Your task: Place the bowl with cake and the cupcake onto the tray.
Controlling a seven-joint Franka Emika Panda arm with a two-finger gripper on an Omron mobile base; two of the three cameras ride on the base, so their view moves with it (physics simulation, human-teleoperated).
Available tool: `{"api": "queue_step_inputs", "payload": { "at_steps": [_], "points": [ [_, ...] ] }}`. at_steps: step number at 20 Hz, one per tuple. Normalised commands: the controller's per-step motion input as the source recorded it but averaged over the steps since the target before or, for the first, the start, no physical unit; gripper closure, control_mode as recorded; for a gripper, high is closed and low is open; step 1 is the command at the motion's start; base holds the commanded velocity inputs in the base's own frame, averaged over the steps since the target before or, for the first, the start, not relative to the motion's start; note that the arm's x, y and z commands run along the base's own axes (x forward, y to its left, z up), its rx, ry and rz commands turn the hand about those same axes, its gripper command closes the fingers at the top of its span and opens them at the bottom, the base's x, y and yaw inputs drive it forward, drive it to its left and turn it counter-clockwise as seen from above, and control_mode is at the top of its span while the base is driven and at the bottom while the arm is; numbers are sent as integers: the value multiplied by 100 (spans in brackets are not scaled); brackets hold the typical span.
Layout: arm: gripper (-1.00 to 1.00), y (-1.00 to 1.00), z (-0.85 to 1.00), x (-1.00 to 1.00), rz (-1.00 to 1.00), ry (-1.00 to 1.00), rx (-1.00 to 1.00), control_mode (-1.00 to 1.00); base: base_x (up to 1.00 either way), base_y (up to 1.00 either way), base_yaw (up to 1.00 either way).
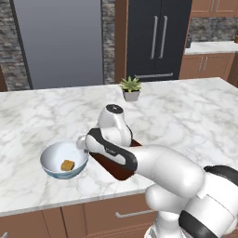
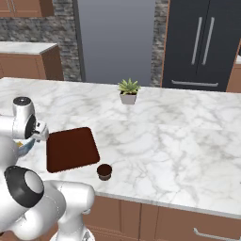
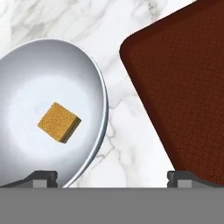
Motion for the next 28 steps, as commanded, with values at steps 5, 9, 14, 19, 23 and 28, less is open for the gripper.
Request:
{"api": "queue_step_inputs", "payload": {
  "at_steps": [5,9,14,19,23,28],
  "points": [
    [-100,23,-27,15,0,0,0,-100,0,0,0],
    [-100,15,-17,22,0,0,0,-100,0,0,0],
    [-100,15,-20,21,0,0,0,-100,0,0,0],
    [-100,12,-21,22,0,0,0,-100,0,0,0],
    [100,14,-18,19,0,0,0,-100,0,0,0],
    [100,8,-7,1,0,0,0,-100,0,0,0]
  ]
}}
